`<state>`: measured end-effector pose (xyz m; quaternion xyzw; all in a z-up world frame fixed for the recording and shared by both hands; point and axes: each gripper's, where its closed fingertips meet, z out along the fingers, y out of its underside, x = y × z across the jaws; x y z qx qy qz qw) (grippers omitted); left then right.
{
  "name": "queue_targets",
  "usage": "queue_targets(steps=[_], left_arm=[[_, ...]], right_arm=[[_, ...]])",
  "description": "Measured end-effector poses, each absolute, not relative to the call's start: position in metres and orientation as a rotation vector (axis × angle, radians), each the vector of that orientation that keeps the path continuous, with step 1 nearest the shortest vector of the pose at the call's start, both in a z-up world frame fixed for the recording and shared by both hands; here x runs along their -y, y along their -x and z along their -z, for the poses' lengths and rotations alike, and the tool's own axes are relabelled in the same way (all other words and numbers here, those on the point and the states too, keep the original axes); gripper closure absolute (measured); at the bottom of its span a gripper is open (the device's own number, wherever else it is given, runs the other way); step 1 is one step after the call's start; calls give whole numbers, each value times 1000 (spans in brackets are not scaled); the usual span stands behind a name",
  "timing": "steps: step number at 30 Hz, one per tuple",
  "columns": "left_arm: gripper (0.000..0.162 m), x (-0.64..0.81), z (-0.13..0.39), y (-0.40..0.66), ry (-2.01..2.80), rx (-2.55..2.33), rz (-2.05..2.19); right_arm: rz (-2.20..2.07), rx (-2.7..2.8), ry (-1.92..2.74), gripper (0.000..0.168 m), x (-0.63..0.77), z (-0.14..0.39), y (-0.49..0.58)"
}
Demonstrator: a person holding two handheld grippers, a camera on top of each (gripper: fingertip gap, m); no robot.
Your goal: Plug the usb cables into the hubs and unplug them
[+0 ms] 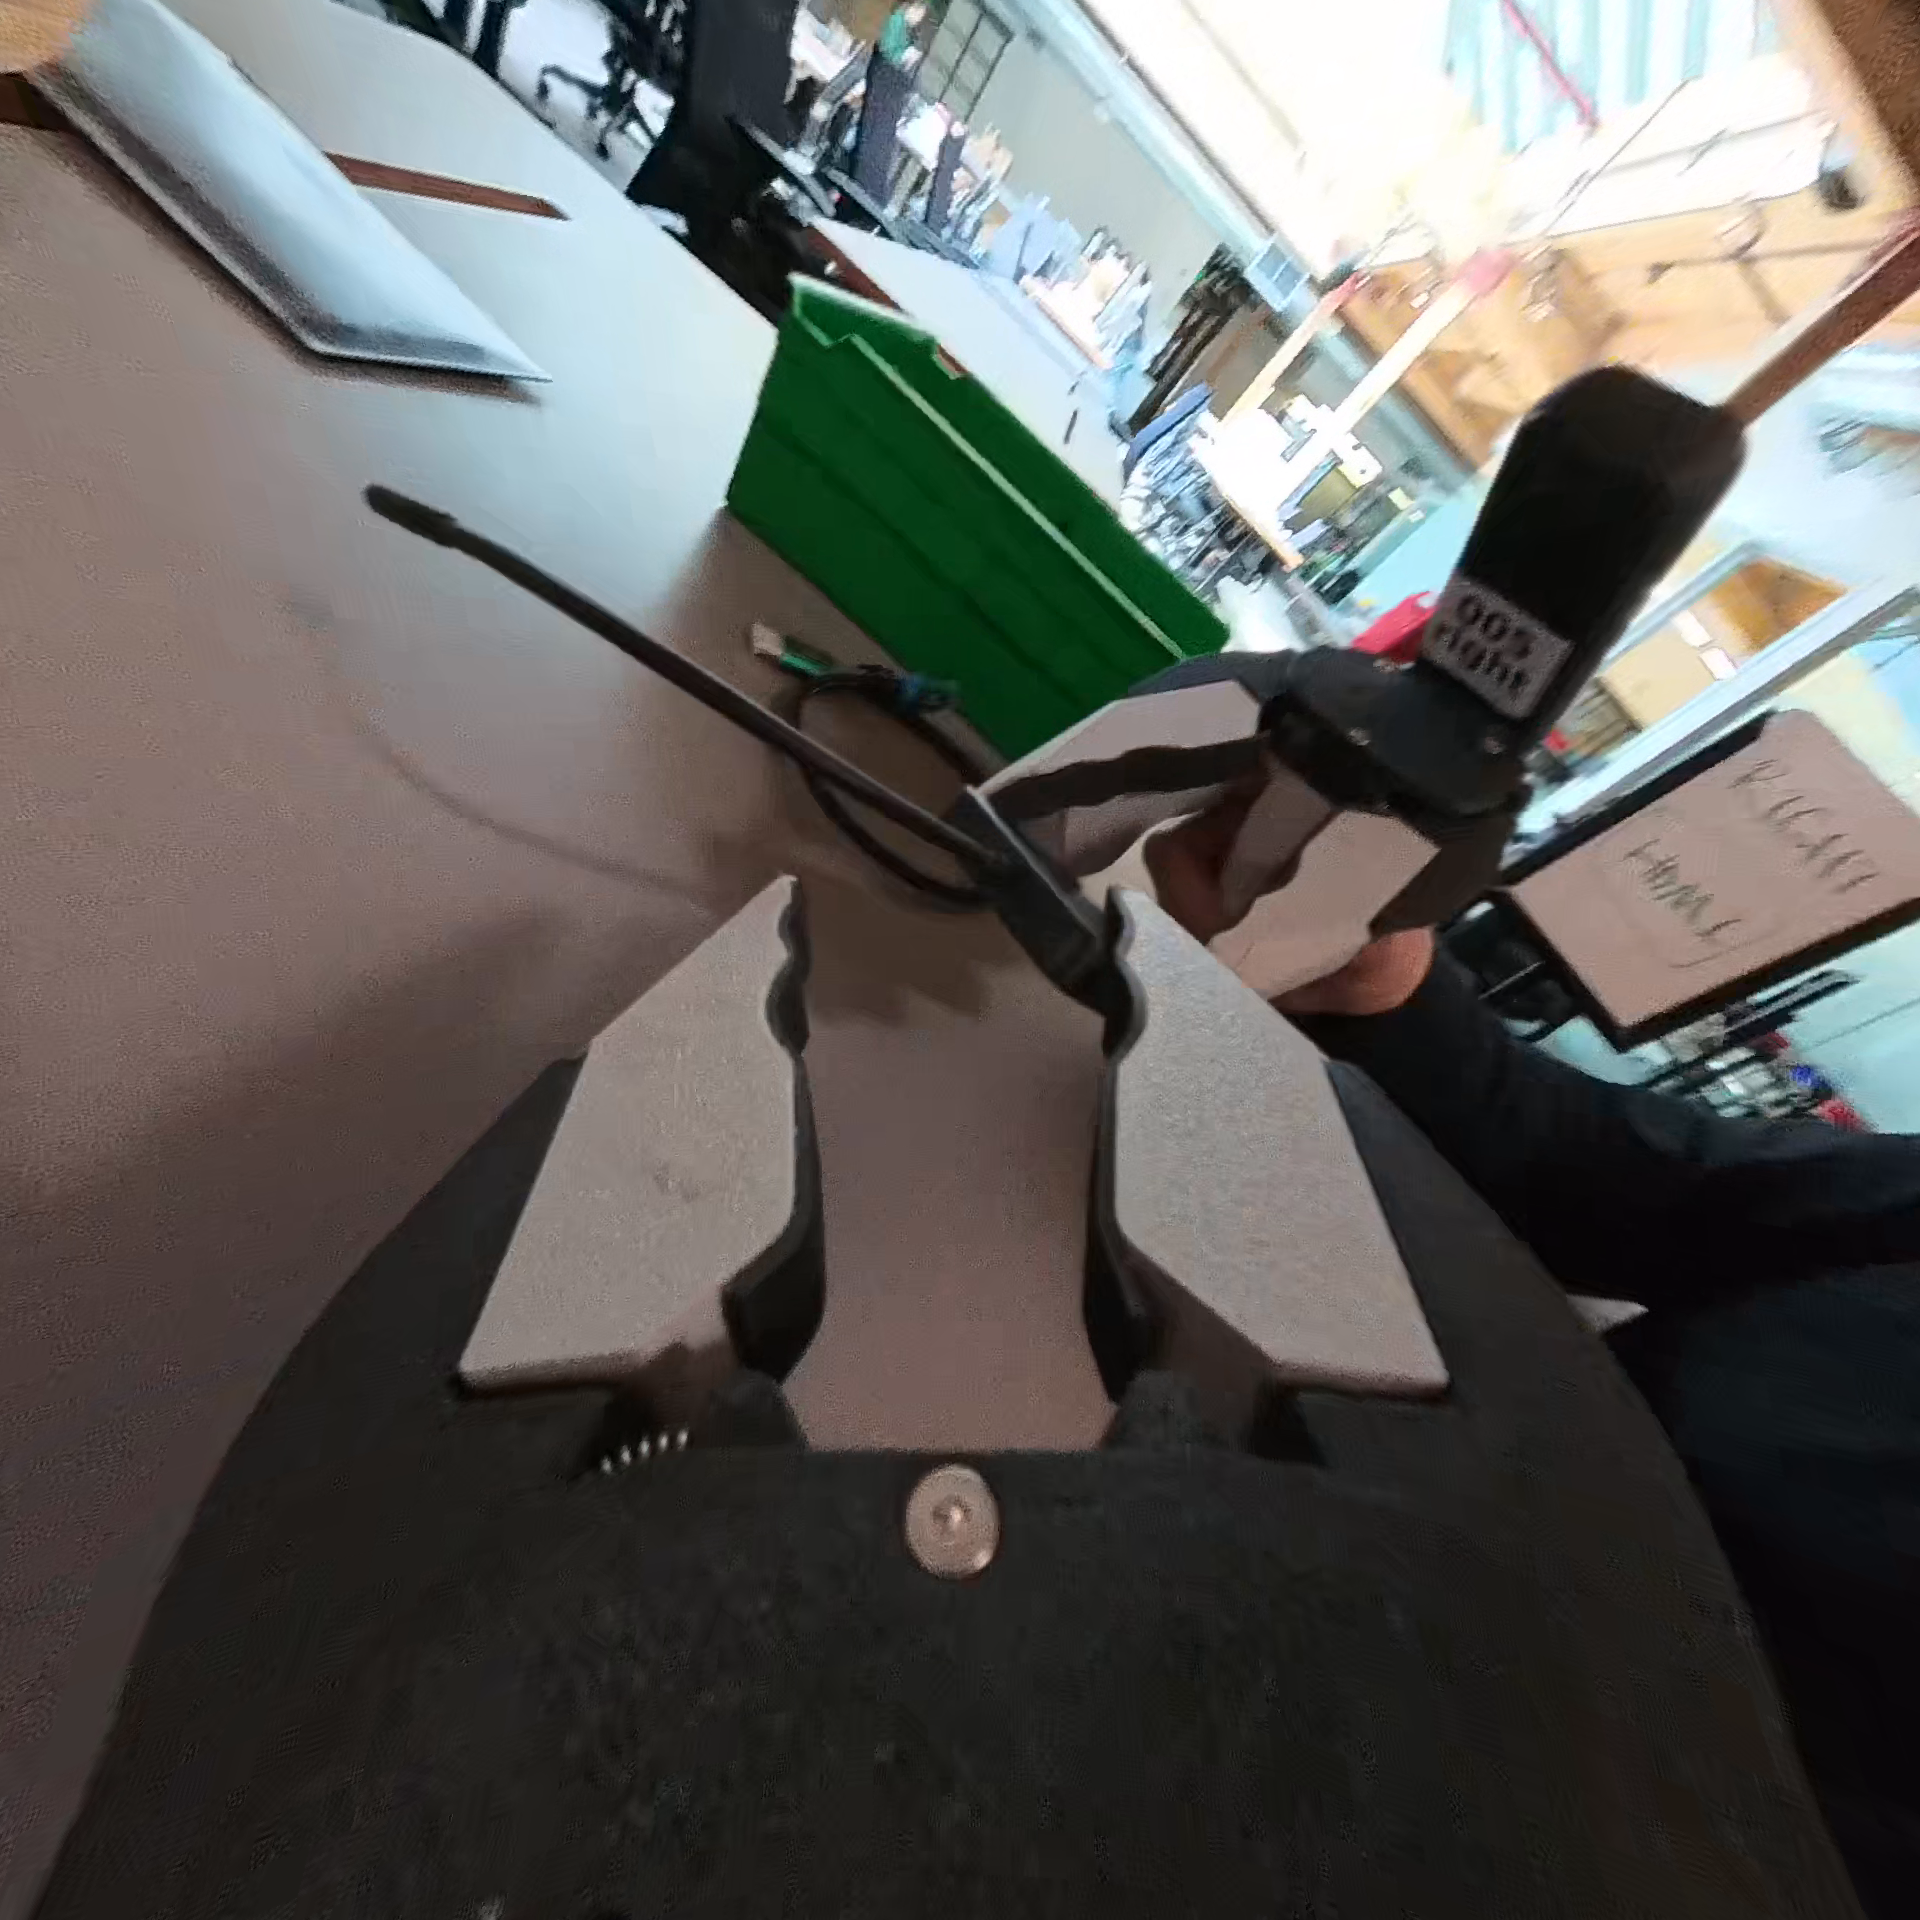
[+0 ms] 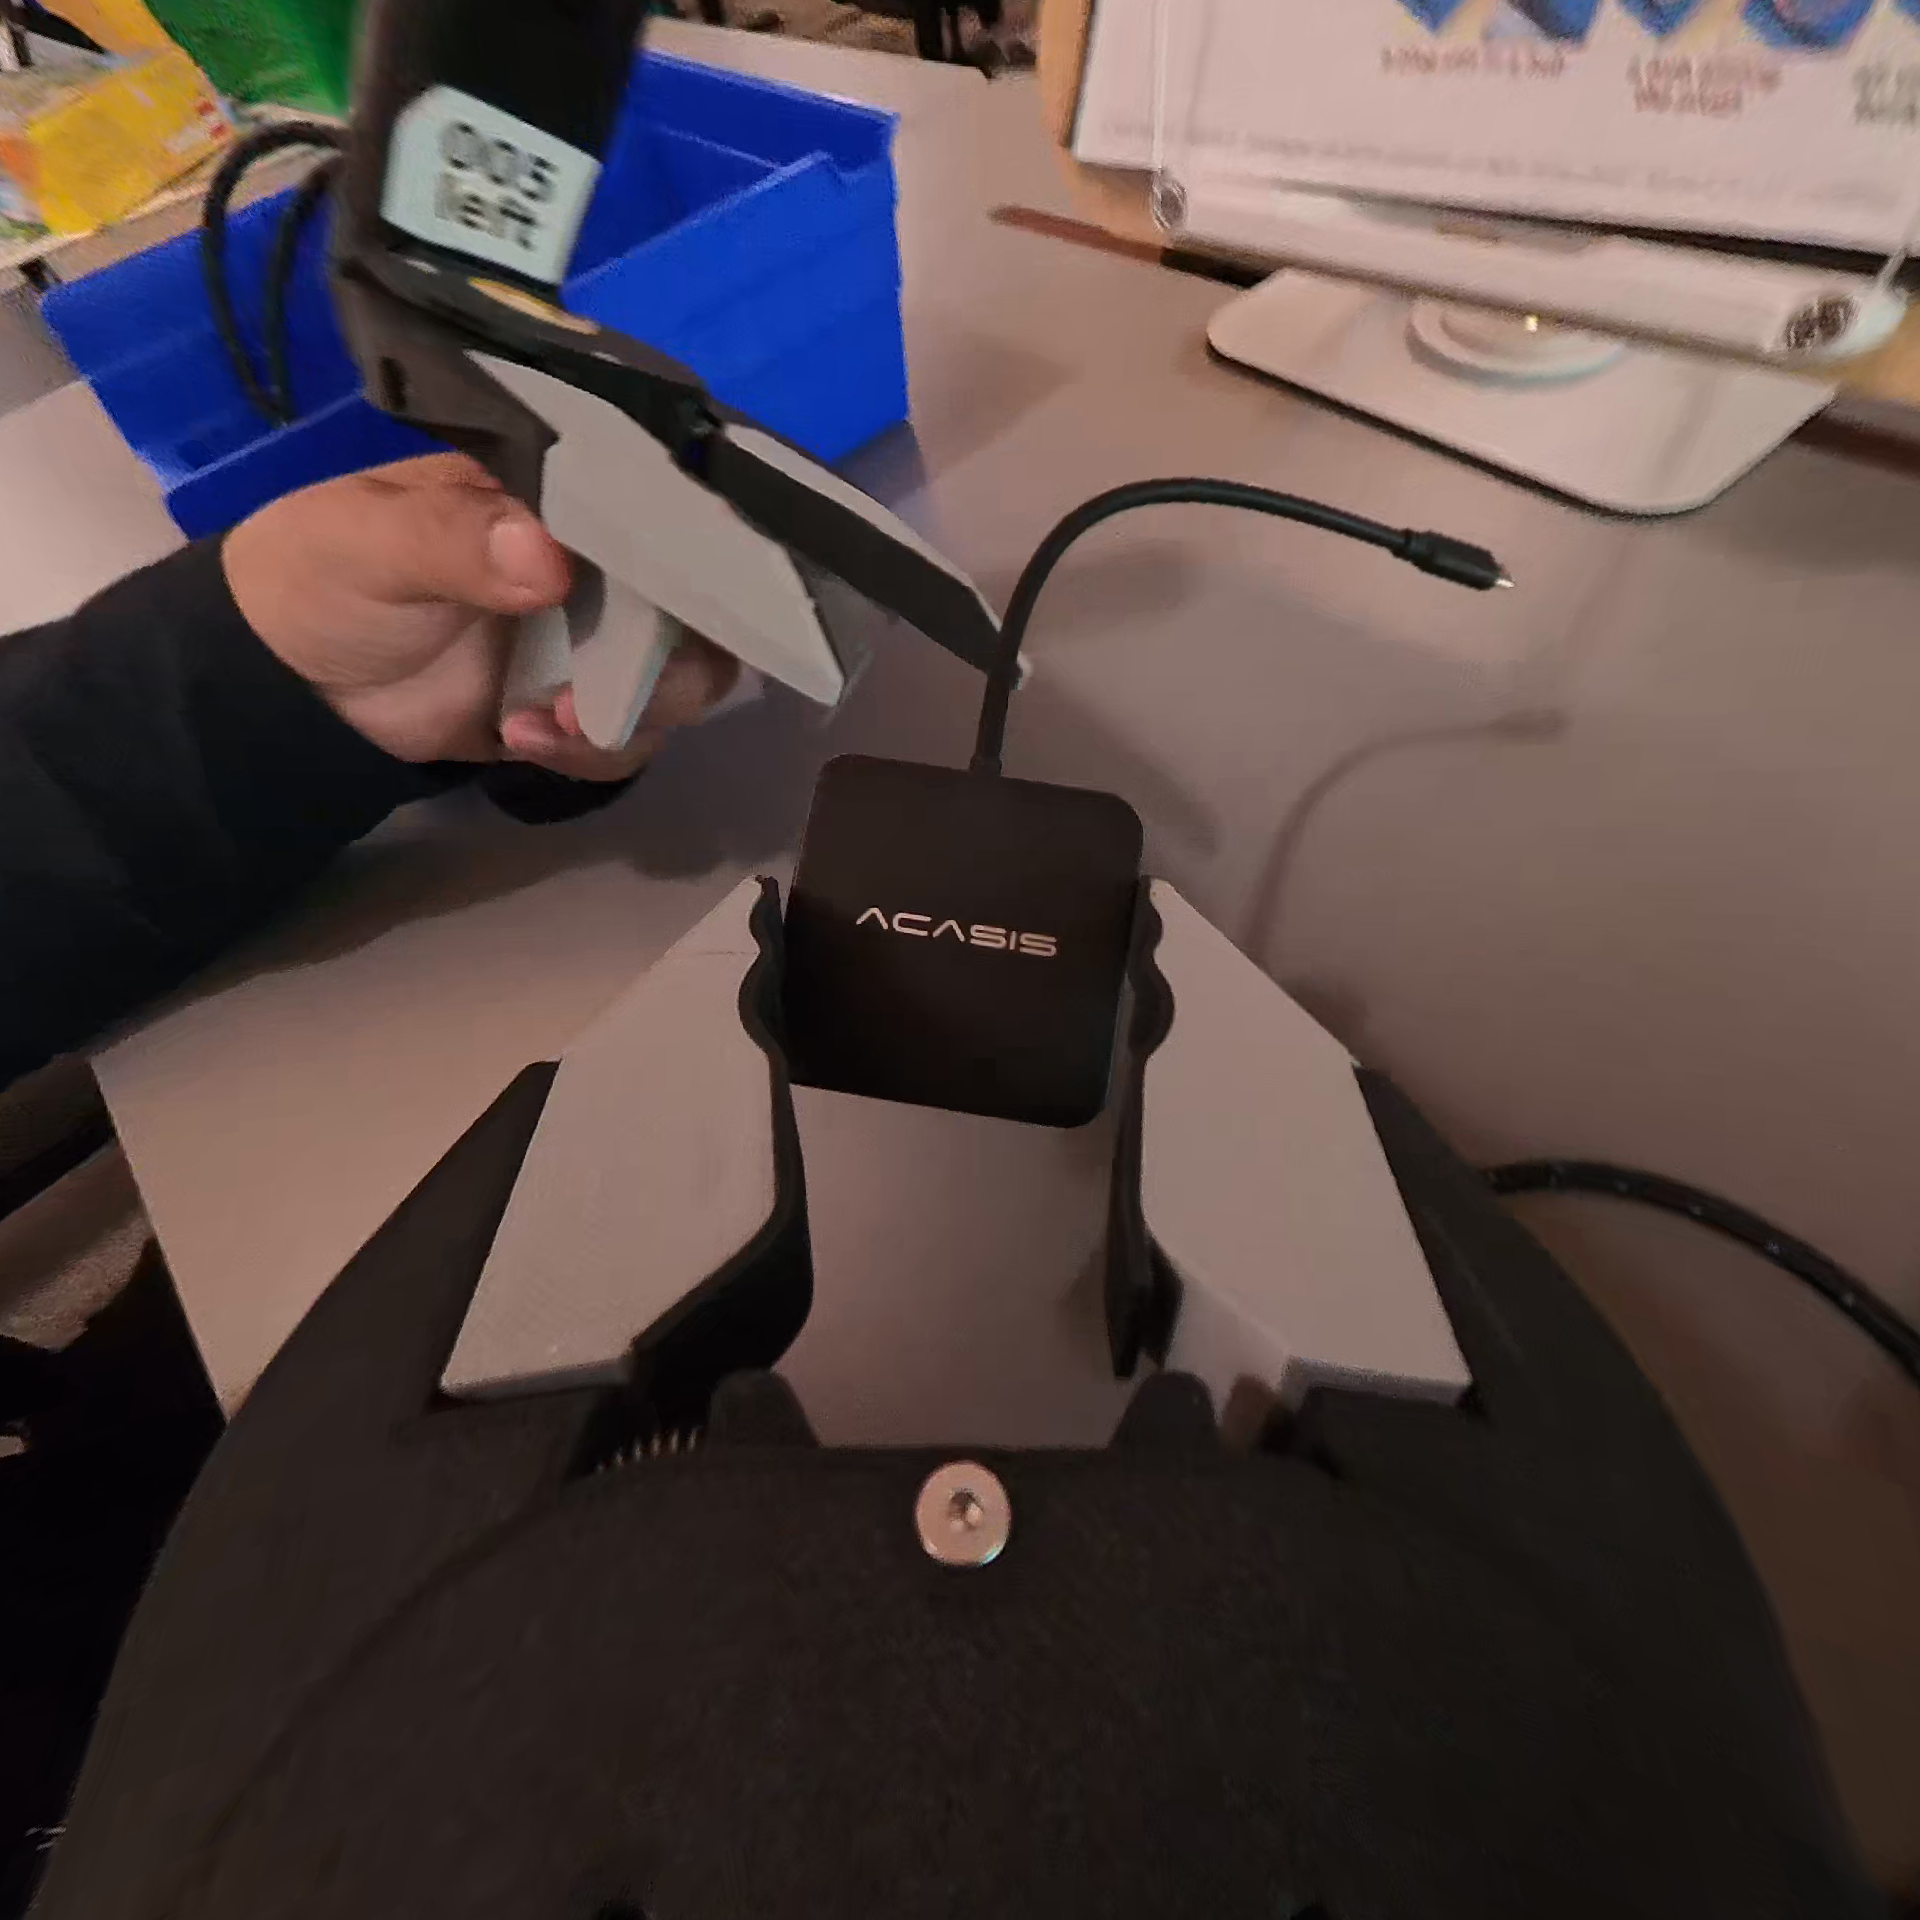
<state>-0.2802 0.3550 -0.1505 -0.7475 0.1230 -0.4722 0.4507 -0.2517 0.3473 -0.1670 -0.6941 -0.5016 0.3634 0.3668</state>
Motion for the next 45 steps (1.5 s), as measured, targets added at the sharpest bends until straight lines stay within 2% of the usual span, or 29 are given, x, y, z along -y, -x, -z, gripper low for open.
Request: queue_targets(steps=[4,9,11,14,17,20,25,28,32,35,36,38,42,45], left_arm=[[110,-355,138,276,1760,-256,1257],[112,-346,146,262,1820,-325,1293],[117,-336,152,247,1855,-384,1389],[138,-336,150,239,1831,-379,1445],[143,-341,148,242,1814,-358,1414],[151,-348,146,253,1802,-301,1350],[151,-358,139,272,1740,-186,1353],[151,-358,136,276,1711,-160,1396],[151,-355,131,271,1679,-165,1448],[151,-356,129,269,1666,-168,1473],[151,-355,128,269,1661,-175,1481],[151,-352,124,270,1631,-192,1493],[152,-346,102,277,1511,-246,1481],[151,-341,99,272,1499,-295,1462]], right_arm=[[-952,1362,1665,104,-332,158,260],[-870,1440,1555,104,-328,155,266],[-810,1493,1497,104,-326,152,269],[-700,1598,1409,104,-321,151,273],[-573,1656,1356,105,-326,152,273],[-510,1628,1360,117,-335,151,269],[-613,1549,1421,106,-340,154,262],[-614,1502,1444,88,-346,159,263],[-615,1413,1444,85,-352,157,271],[-683,1444,1401,93,-341,156,278],[-676,1434,1393,105,-343,155,278],[-769,1399,1418,112,-342,151,275],[-1297,1201,1569,106,-330,139,268],[-1578,1089,1555,118,-323,126,267]])
